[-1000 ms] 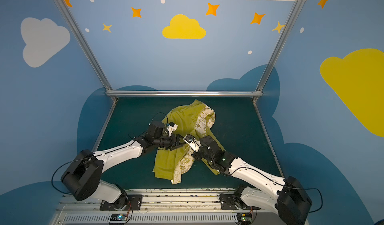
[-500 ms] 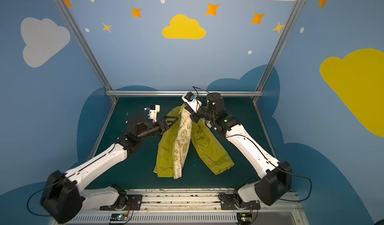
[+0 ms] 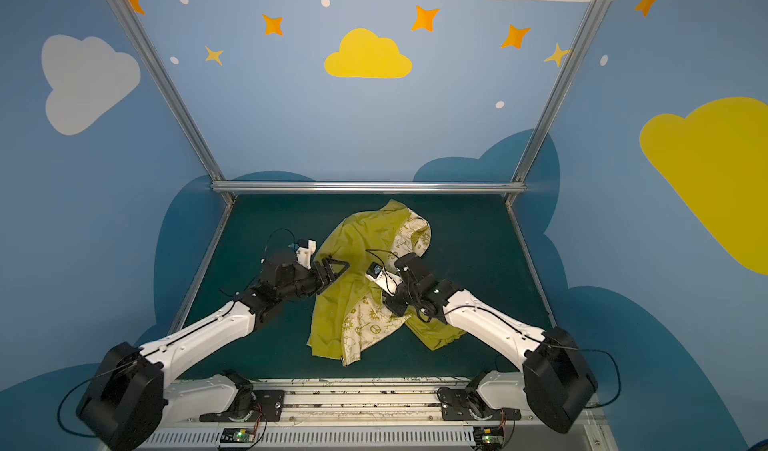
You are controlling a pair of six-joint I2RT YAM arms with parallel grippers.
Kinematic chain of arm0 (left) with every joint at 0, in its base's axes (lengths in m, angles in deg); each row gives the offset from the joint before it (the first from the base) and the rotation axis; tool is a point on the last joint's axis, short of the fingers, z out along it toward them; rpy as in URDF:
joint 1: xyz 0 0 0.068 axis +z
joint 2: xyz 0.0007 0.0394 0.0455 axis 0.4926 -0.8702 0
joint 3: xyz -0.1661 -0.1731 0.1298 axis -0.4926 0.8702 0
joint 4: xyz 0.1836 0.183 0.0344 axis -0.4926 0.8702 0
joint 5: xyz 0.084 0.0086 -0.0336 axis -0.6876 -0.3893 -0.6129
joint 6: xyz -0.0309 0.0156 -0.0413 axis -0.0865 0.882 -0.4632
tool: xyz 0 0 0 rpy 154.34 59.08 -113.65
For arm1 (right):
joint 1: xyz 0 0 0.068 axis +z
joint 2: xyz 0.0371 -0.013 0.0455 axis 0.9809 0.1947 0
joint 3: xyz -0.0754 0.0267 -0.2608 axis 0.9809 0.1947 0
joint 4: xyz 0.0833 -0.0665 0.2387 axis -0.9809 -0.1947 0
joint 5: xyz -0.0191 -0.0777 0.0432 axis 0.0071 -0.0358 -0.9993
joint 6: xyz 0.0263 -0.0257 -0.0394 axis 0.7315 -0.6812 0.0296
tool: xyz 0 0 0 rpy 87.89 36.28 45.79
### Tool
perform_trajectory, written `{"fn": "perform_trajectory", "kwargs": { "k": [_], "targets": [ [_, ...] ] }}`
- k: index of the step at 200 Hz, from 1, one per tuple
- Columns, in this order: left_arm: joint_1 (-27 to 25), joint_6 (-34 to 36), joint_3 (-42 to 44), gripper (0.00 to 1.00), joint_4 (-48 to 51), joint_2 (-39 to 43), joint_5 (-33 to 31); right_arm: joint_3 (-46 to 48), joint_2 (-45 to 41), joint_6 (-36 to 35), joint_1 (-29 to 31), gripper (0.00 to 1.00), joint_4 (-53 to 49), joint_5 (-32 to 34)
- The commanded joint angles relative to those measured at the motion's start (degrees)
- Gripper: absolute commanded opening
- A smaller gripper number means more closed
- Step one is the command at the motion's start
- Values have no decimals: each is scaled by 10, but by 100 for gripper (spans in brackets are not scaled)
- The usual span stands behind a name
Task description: Zip up the jacket
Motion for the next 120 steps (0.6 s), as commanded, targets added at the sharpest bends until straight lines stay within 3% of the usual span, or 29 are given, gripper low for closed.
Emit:
{"fn": "perform_trajectory", "kwargs": {
  "k": [1,49,73,120],
  "targets": [
    [-22,-24,-19,73,-66,-38,43,39,-50,40,7,0,44,54],
    [-69,-74,-56,69,-186,-162,65,132,-120,111,7,0,165,56],
    [-86,-86,-76,67,-223,-204,65,126,-126,170,5,0,148,105],
    [-94,-89,-75,65,-215,-221,50,106,-125,194,4,0,128,125]
  ]
}}
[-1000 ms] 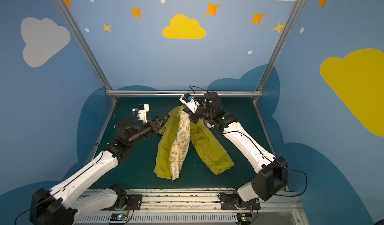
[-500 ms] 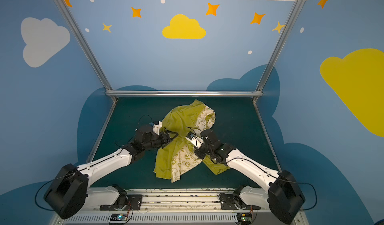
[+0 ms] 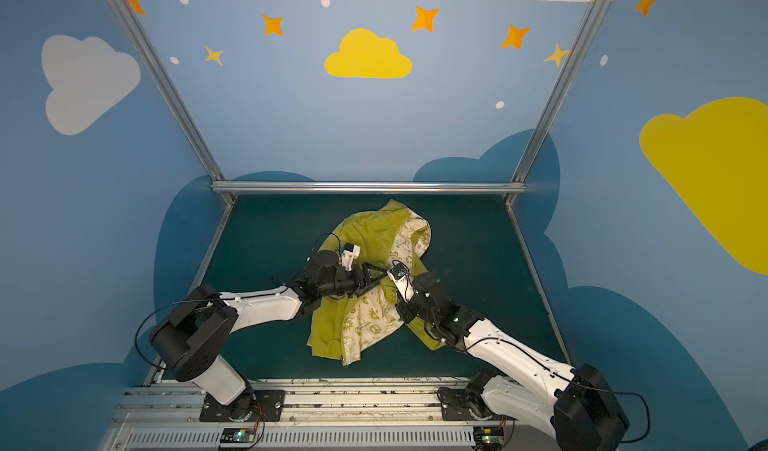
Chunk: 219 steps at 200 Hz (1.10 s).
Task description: Zip up the jacket
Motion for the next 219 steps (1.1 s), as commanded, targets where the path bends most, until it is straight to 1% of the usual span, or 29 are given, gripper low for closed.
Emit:
{"fn": "perform_trajectory", "kwargs": {
  "k": [1,28,42,51,64,76,83,91,105,115,133,147,154,170,186,195,203,208,219],
  "targets": [
    [-1,-5,2,66,-19,4,-9,-23,-7,35,0,0,5,26],
    [-2,-7,25,68,-4,28,-41,-30,-3,47,0,0,15,19],
    [-6,-2,23,68,6,36,-48,-32,6,51,0,0,32,8],
    [-10,5,16,68,17,37,-51,-33,18,43,0,0,47,-7],
    [-13,9,6,67,25,33,-49,-40,40,31,0,0,67,-27],
    [-13,7,2,65,16,27,-47,-60,55,31,0,0,47,-39],
    [-13,6,0,62,12,24,-45,-83,62,38,0,0,24,-43],
    [-13,5,-2,56,8,24,-46,-102,71,51,0,0,-5,-45],
    [-12,6,1,37,4,31,-51,-133,86,76,0,0,-56,-29],
    [-11,8,3,29,10,40,-59,-142,89,69,0,0,-75,-29],
    [-8,13,5,20,21,58,-68,-131,76,53,-1,0,-75,-33],
    [-5,17,4,16,32,69,-71,-116,63,33,-3,0,-65,-47],
    [-4,19,2,12,38,74,-71,-109,56,23,-3,0,-61,-59],
    [2,25,-3,3,51,81,-67,-98,36,4,-2,10,-74,-78],
    [7,32,-11,3,64,84,-58,-87,12,-28,-2,24,-95,-94],
    [9,34,-16,3,67,84,-50,-75,-2,-45,-1,34,-91,-103],
    [11,38,-22,3,67,83,-39,-66,-13,-50,-1,41,-73,-112],
    [12,39,-28,3,69,81,-32,-44,-20,-51,-1,45,-52,-116],
    [13,48,-42,3,80,79,-18,-16,-29,-66,-1,49,14,-126]
  ]
}}
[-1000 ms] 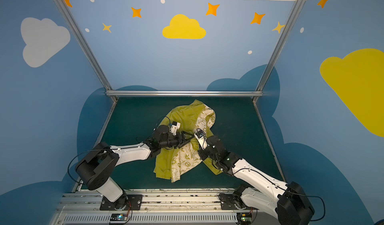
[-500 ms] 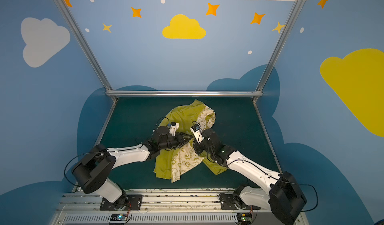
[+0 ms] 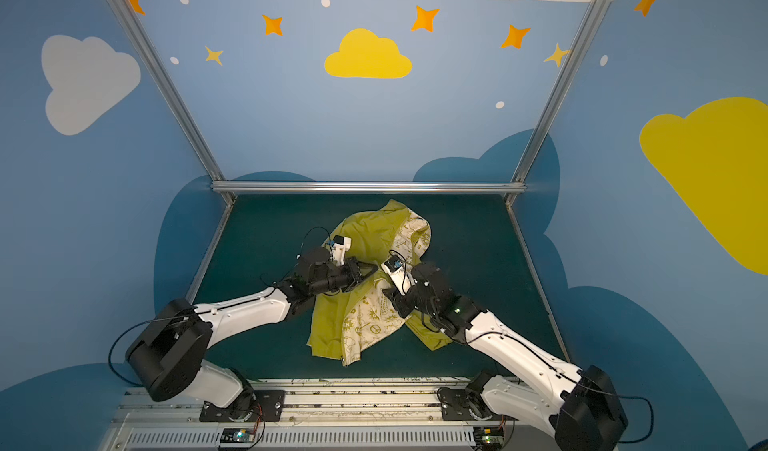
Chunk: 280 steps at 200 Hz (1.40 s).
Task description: Zip up the jacket
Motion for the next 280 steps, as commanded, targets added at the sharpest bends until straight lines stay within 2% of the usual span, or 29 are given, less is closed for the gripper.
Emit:
{"fn": "perform_trajectory", "kwargs": {
  "k": [1,22,50,64,75,95,134,150,172,180,190,207,242,262,280],
  "targets": [
    [4,28,-36,3,23,2,35,46,-23,-45,-1,50,74,-38],
    [4,51,-69,3,58,1,60,28,-16,-63,-2,50,97,-15],
    [6,78,-84,3,106,21,57,-69,27,-111,-16,39,-24,28],
    [8,87,-90,3,125,25,59,-103,36,-114,-23,40,-74,13],
    [10,88,-92,3,128,23,62,-116,37,-131,-23,45,-90,-20],
    [13,91,-97,3,131,20,73,-123,32,-131,-25,46,-88,-34],
    [14,101,-111,5,152,19,85,-125,63,-158,-41,33,-41,-25],
    [14,100,-115,10,152,15,94,-134,82,-161,-41,29,-29,-30],
    [17,92,-112,23,143,13,100,-134,101,-162,-40,26,-7,-38],
    [19,91,-111,27,140,14,104,-135,105,-161,-40,22,-4,-36],
    [26,91,-107,41,142,17,108,-136,106,-157,-40,15,-3,-29],
    [48,87,-82,55,140,40,107,-136,98,-141,-42,0,-2,-22],
    [95,83,0,72,140,139,64,-136,86,-93,-42,0,-8,6],
    [83,57,36,75,126,171,48,-131,81,-65,-42,0,12,26],
    [49,-9,76,78,68,164,22,-128,82,-55,-42,0,32,30]
  ]
}}
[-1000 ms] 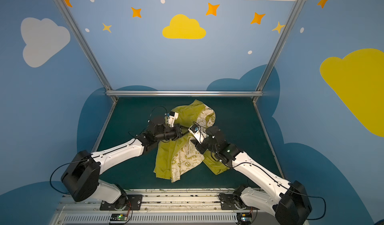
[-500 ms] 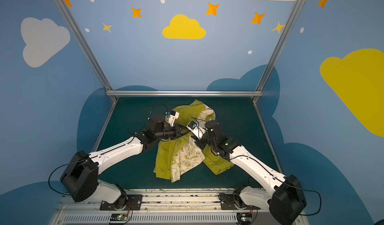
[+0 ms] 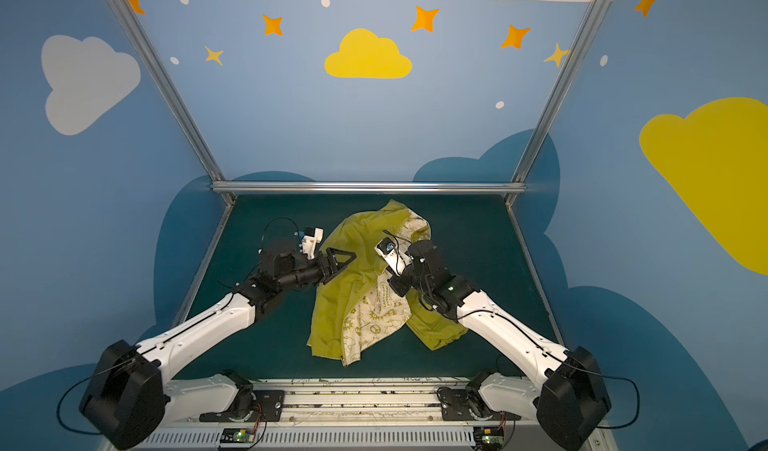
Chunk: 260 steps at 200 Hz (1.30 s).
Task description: Zip up the jacket
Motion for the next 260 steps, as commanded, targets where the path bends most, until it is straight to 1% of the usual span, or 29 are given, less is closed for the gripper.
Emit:
{"fn": "perform_trajectory", "kwargs": {
  "k": [1,10,24,37,43,56,78,106,133,151,176,195,234,260],
  "targets": [
    [-36,-69,42,78,-63,-6,-35,-7,-11,32,0,0,40,18],
    [-53,-102,63,79,-116,-19,-48,-5,-10,20,1,0,47,4],
    [-71,-146,89,82,-200,-41,-74,-3,-9,22,3,0,47,-2],
    [-87,-171,96,87,-245,-57,-100,1,-8,26,4,0,48,-5],
    [-96,-180,98,88,-263,-63,-127,4,-9,26,5,0,49,-3],
    [-113,-198,99,89,-294,-74,-157,10,-8,28,5,0,52,1],
    [-132,-242,97,88,-316,-98,-196,23,-8,29,5,0,68,1],
    [-153,-269,107,88,-429,-141,-243,38,-4,36,7,0,91,-1],
    [-170,-293,81,87,-442,-178,-257,44,-3,39,8,0,102,-7],
    [-180,-305,61,80,-473,-210,-256,47,-1,36,11,0,103,0],
    [-187,-328,45,75,-508,-247,-251,55,-2,27,11,0,112,15],
    [-191,-333,44,66,-529,-262,-258,60,-4,26,12,0,117,14],
    [-185,-326,63,48,-534,-248,-279,76,-18,16,13,0,115,24],
    [-176,-311,73,44,-484,-209,-274,94,-31,-5,15,0,112,28]
  ]
}}
